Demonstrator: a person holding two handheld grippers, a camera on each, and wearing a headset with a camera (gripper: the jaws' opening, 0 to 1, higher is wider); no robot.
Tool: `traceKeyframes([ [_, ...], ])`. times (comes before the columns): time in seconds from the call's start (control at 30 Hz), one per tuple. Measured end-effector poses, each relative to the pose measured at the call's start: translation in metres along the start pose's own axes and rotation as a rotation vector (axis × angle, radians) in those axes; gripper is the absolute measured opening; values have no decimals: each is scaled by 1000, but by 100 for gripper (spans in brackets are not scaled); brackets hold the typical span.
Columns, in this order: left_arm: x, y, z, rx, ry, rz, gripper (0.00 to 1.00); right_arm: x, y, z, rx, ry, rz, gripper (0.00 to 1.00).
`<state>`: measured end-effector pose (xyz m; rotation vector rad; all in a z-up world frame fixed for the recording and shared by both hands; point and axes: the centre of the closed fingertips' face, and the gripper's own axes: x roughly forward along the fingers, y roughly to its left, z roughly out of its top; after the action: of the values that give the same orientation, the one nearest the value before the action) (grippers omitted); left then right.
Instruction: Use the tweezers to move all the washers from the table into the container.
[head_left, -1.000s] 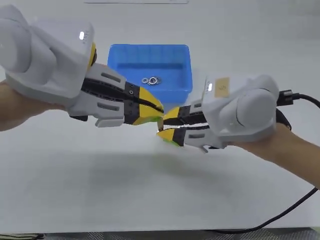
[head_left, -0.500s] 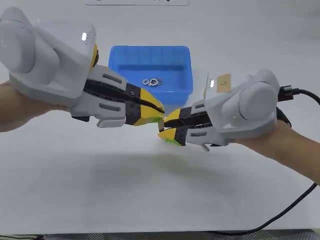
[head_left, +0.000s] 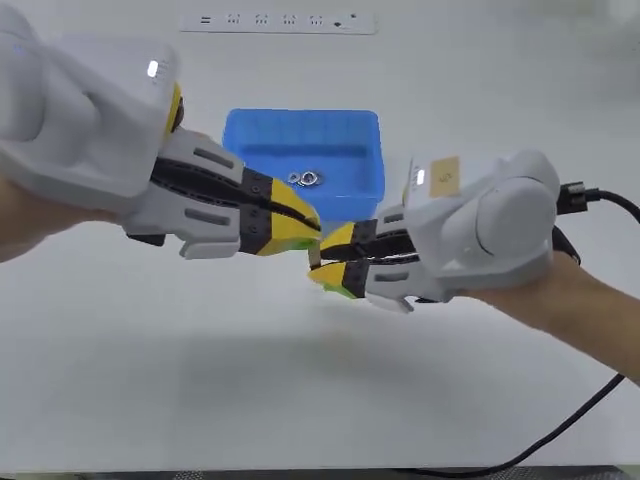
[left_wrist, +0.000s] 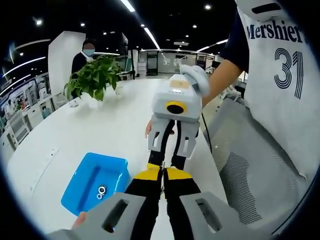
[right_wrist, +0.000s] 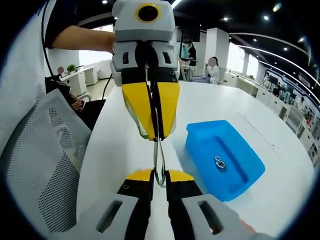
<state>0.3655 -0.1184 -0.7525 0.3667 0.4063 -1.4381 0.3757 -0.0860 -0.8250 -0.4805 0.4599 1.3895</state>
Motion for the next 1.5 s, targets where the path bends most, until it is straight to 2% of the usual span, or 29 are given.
traceKeyframes([
  [0.2, -7, -6, 19, 20, -18, 13, 6, -11, 1, 15, -28, -19, -14, 11],
  [0.43, -21, -2, 32, 74, -16, 19, 6, -21, -4, 33, -58, -44, -35, 11],
  [0.7, -35, 19, 43, 116, -31, 39, 6, -29, -23, 51, -91, -62, -72, 11],
  [0.97, -43, 54, 50, 158, -33, 65, 6, -25, -55, 67, -125, -72, -95, 11],
  [1.1, -42, 72, 47, 165, -30, 79, 6, -17, -72, 69, -148, -64, -108, 11],
  [1.3, -38, 88, 39, 168, -18, 95, 6, -5, -90, 66, -144, -60, -110, 11],
  [1.5, -33, 109, 21, 144, -3, 108, 6, 10, -106, 53, -123, -48, -110, 11],
])
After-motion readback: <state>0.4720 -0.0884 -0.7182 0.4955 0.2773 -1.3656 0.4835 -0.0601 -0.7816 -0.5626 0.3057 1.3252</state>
